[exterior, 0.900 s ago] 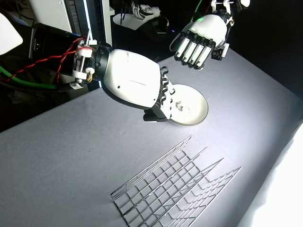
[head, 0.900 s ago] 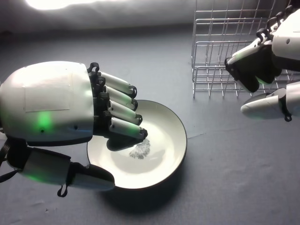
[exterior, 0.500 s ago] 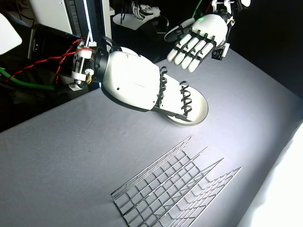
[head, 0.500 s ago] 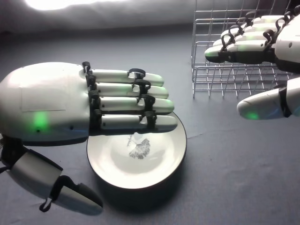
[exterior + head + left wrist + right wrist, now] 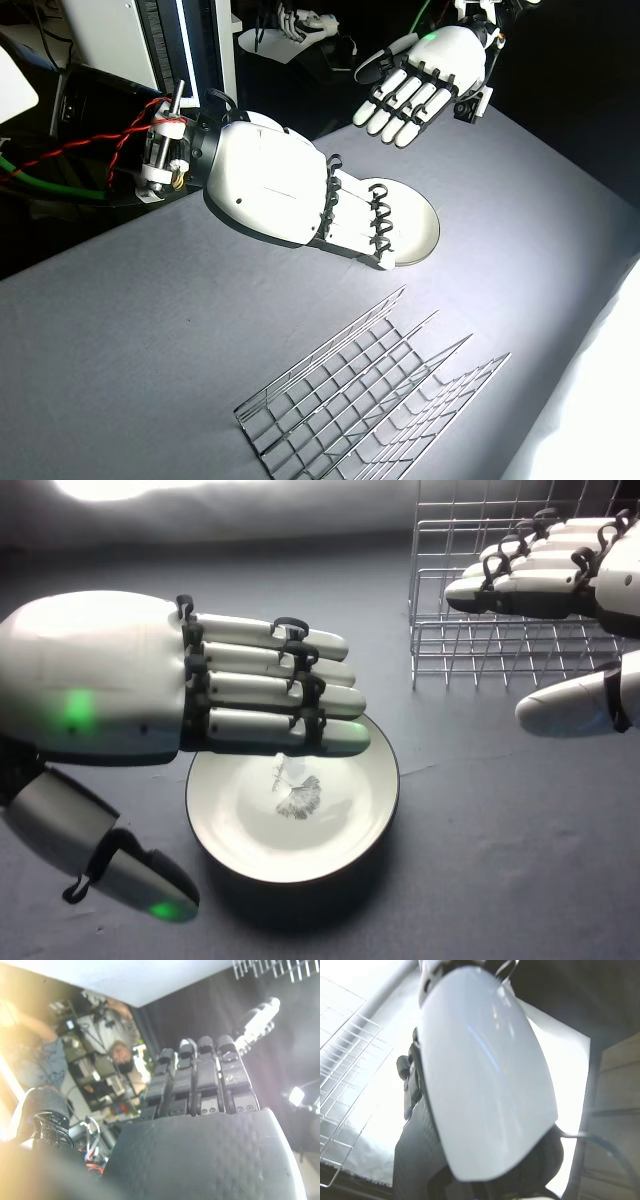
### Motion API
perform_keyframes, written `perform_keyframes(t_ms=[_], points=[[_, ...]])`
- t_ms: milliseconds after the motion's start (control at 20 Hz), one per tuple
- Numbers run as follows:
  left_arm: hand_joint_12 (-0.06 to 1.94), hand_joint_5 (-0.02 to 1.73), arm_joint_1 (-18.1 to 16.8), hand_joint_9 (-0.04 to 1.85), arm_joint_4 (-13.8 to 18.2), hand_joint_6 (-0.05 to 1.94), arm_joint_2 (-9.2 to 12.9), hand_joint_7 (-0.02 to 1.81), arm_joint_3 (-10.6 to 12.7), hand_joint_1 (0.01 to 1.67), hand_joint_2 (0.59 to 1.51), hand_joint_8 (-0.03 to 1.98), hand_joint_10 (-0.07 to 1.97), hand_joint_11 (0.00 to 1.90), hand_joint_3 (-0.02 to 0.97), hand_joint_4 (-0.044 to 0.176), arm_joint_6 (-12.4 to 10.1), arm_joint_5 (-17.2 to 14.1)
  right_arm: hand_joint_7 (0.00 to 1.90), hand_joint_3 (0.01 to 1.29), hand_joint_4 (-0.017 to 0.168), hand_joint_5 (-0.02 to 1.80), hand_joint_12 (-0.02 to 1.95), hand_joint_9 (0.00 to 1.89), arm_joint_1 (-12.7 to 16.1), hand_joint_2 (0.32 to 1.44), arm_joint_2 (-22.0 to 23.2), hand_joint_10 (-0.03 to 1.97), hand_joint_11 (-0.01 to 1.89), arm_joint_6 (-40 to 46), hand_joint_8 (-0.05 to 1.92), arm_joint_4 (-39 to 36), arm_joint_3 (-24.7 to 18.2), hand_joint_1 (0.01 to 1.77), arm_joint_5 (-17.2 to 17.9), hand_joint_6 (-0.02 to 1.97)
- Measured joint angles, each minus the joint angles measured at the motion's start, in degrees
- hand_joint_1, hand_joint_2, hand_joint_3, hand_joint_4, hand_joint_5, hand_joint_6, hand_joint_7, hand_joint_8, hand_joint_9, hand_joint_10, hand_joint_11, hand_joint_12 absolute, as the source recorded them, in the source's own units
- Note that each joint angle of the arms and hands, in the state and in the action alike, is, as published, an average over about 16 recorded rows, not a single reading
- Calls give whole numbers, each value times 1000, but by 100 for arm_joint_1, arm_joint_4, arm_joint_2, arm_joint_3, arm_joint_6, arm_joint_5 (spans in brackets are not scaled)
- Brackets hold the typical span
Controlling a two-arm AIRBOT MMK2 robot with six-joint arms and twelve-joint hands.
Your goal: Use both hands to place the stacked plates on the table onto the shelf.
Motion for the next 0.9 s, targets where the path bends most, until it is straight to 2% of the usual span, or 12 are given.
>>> perform_keyframes(t_ms=[150,350,600,900], points=[[-16,22,-120,17,538,-7,-129,18,228,20,1060,-15,6,14,43,2,-268,-108,86,14,-1,86,338,56,-13,1157,2,23,18,-4,10,0,20,17,11,15],[-15,21,-176,15,1166,-2,-327,17,563,18,1062,-15,7,13,28,2,-485,-203,90,14,-1,88,364,62,-24,1149,2,23,20,-10,10,0,47,17,17,16],[-15,19,-139,13,1832,5,-539,16,880,17,1066,-15,7,14,10,3,-550,-201,94,14,-1,91,380,66,-39,1138,2,23,22,-19,10,-3,71,17,26,15],[-16,18,-10,12,2307,8,-799,16,1166,18,1061,-15,7,14,1,4,-619,-25,89,13,-1,93,396,63,-67,1136,2,24,21,-33,10,-18,81,17,53,16]])
